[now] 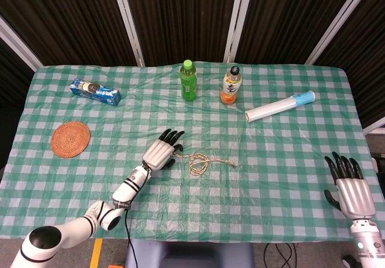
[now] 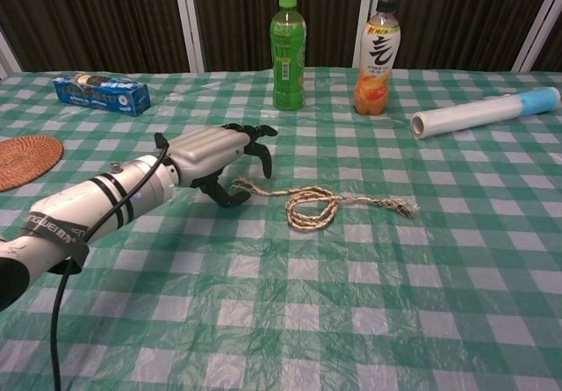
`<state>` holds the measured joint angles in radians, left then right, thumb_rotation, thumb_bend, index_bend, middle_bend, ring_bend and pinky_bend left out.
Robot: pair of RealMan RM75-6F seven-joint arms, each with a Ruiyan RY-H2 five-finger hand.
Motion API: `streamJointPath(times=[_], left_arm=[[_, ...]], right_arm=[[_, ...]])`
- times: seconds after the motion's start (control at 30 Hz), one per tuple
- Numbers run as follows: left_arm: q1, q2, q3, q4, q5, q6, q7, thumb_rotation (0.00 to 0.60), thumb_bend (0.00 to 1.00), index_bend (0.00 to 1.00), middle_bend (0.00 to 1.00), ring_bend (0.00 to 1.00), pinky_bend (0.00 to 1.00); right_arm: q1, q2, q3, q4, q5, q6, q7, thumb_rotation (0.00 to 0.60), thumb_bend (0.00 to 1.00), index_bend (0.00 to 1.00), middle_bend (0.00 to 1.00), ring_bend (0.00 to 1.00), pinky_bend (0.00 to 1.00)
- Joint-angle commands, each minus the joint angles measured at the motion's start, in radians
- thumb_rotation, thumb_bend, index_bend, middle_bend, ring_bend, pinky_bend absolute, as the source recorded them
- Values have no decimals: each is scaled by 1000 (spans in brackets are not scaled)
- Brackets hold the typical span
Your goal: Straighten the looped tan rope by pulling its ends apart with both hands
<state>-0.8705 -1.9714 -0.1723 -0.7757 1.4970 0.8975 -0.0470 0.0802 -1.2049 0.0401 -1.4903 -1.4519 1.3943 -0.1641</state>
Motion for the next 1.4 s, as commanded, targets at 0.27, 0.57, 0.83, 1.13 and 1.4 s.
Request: streamJointPath(times=[0.27,0.57,0.83,1.13,1.4], left_arm=[[-11,-44,10,93,-29,-7,-11,600,425,448,12,0,28],[-15,-53,21,118,-29,9,-31,600,435,478,28,0,29],[-21,-58,24,130,-42,-6,-30,600,435,525,38,0,31],[-26,-64,26,135,-49,-5,-33,600,433,562,45,0,31],[-27,-73,18,147,-70,-18,-17,600,469,626,66,0,31]], right_arm=[[0,6,-3,-1,-3,3,8,600,399,0,0,0,0],[-2,7,-6,-8,-2,5,0,600,400,0,0,0,0],[-2,9,-6,-10,1,3,-2,600,400,0,0,0,0],[-1,8,-5,-8,3,3,-3,600,400,0,0,0,0],[-2,7,-5,-8,3,5,-4,600,400,0,0,0,0]])
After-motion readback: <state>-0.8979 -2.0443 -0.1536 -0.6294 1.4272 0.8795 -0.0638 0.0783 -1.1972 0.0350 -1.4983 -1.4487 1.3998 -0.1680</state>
